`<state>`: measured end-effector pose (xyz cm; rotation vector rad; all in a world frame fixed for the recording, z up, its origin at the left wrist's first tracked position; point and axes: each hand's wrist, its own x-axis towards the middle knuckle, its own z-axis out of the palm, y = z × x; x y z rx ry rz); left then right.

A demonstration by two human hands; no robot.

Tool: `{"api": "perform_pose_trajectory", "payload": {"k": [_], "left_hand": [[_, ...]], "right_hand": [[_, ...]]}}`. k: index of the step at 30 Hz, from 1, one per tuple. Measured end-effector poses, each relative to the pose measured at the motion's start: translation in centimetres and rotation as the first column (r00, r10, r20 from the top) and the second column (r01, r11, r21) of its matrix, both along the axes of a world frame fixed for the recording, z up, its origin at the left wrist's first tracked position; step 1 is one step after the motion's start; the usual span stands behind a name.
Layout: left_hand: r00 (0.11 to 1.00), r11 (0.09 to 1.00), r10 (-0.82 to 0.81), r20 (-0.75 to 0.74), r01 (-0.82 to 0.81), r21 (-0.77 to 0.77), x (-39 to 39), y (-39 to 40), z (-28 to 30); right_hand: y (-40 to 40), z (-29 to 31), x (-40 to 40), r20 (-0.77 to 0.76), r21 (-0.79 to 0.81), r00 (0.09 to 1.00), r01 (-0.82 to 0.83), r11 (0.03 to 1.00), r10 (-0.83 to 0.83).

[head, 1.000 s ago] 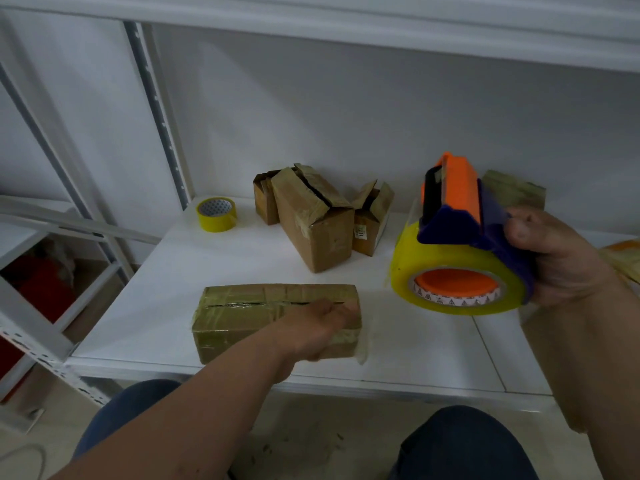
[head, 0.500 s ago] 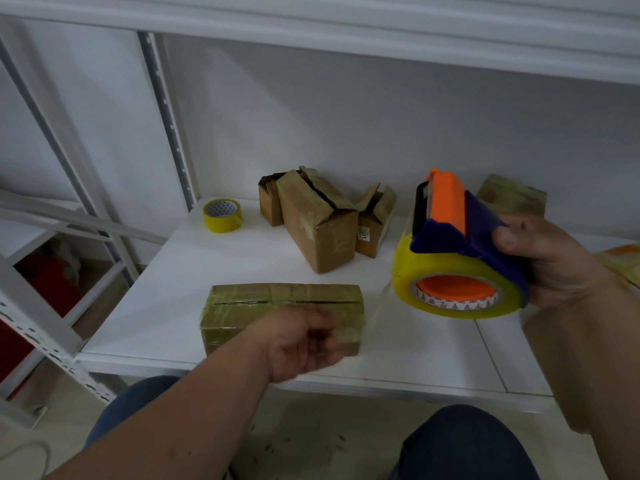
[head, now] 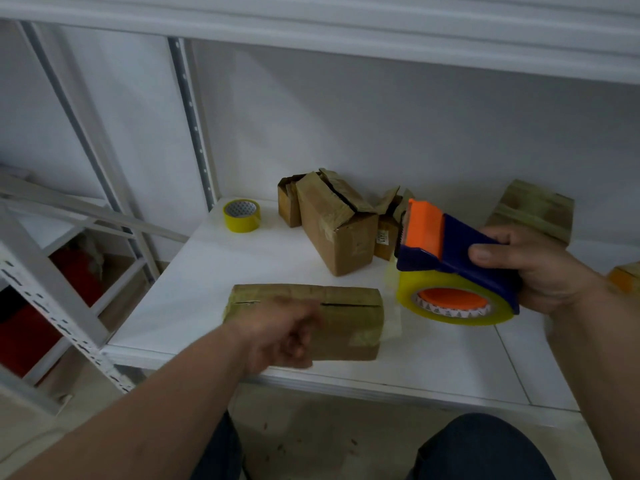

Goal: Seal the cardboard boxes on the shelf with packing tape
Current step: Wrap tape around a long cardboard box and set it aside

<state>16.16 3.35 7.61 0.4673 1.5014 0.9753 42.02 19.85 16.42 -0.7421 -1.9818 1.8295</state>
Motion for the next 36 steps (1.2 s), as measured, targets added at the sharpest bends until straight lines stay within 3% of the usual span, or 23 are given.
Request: {"api": "perform_pose_trajectory", "payload": {"k": [3,6,9,13,18,22,28,36], "left_hand": [[0.978,0.972,-0.209,0.009,0.209,-0.108,2.6,0.2,-0.9],[0.945,0.949,-0.229,0.232,0.270,-0.164,4.5,0.6,-2.3],[0.864,0.983,-0.127,0.487,0.176,-0.056,5.6,0.7,-2.8],[0.858,0.998,0.045,0.511,-0.057,0.008,4.5,0.5,-2.4],[0.947,0.964,0.176,0.269,-0.221,0.146,1.2,1.1,-0.2],[0.929,0.891,0.351,0.115,-0.370,0.264,-3.3,0.7,1.9],[0.973,0.933,0.192,-0.127,-0.141,0.332,-6.4,0.2,2.9],[0.926,0.880,0.270,-0.263,-0.126,0.458,-9.1,-0.6,2.6]], "right_hand": [[-0.2,0.5,-1.3,-0.048,-0.005,0.998,-0.030,1.000,0.030],[-0.6,1.1,-2.0,-0.117,-0.005,0.990,-0.076,0.997,0.075],[-0.8,1.5,-1.7,-0.159,-0.019,0.981,-0.114,0.993,0.110],[-0.6,1.6,-0.1,-0.134,-0.023,0.987,-0.090,0.996,0.086],[0.1,0.7,1.4,0.044,-0.040,0.993,-0.106,0.994,0.108],[0.5,-0.2,2.6,0.243,-0.048,0.967,-0.069,0.996,0.079],[0.1,-0.6,1.2,0.553,0.196,0.833,-0.119,0.973,-0.009],[1.0,-0.3,-1.0,0.624,0.267,0.782,-0.215,0.940,0.001]]}}
